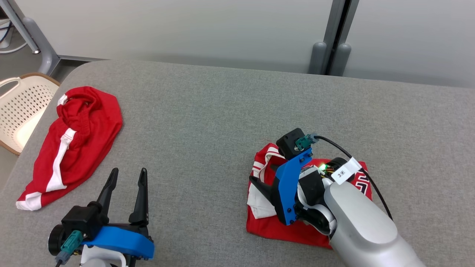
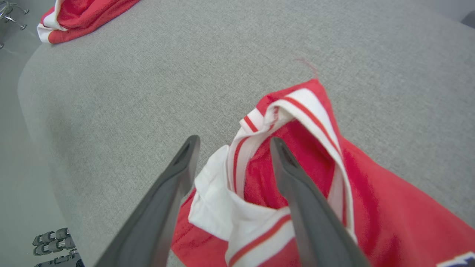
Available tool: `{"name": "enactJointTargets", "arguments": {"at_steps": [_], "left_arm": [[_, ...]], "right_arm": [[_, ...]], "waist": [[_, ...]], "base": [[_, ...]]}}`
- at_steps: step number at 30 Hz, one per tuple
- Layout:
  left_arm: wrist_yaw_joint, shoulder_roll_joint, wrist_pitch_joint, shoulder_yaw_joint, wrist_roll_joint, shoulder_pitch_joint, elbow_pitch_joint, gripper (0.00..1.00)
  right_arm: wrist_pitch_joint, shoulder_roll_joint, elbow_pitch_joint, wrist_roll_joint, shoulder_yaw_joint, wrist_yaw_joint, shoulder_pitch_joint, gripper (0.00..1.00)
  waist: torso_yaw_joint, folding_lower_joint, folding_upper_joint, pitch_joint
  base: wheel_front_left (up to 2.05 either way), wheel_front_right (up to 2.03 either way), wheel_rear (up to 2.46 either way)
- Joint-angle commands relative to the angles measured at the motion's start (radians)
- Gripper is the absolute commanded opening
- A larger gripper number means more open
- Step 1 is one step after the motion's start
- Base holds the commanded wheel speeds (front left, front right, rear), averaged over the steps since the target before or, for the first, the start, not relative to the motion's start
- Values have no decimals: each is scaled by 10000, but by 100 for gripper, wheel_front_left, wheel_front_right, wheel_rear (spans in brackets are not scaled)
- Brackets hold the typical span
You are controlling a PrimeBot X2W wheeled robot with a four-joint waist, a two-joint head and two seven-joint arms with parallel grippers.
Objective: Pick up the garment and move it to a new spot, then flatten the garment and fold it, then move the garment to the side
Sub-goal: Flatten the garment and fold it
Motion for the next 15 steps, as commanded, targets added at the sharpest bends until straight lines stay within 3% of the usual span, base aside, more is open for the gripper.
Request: {"name": "enactJointTargets", "arguments": {"at_steps": [1, 2, 7, 11, 15], "left_arm": [[-1, 14, -43, 44, -31, -42, -1, 100], [21, 32, -48, 78, -42, -8, -18, 100], [71, 62, -53, 155, -60, 30, -67, 100], [84, 99, -60, 253, -53, 118, -175, 100], [138, 126, -55, 350, -42, 224, -302, 100]], "right_arm": [[-106, -21, -81, 161, 49, 2, -222, 100], [-313, -9, -386, 839, 191, 2, -227, 100], [-1054, -33, -1316, 1796, 360, 2, -412, 100], [-2021, -25, -2025, 1407, -350, 2, -160, 100], [-2458, -30, -2437, -128, -1776, 2, 665, 100]], "waist": [[-26, 0, 0, 5], [-66, 0, 0, 1], [-182, 0, 0, -15], [-319, 0, 0, -71], [-423, 0, 0, -156]], "base": [[0, 0, 0], [0, 0, 0], [0, 0, 0], [0, 0, 0], [0, 0, 0]]}}
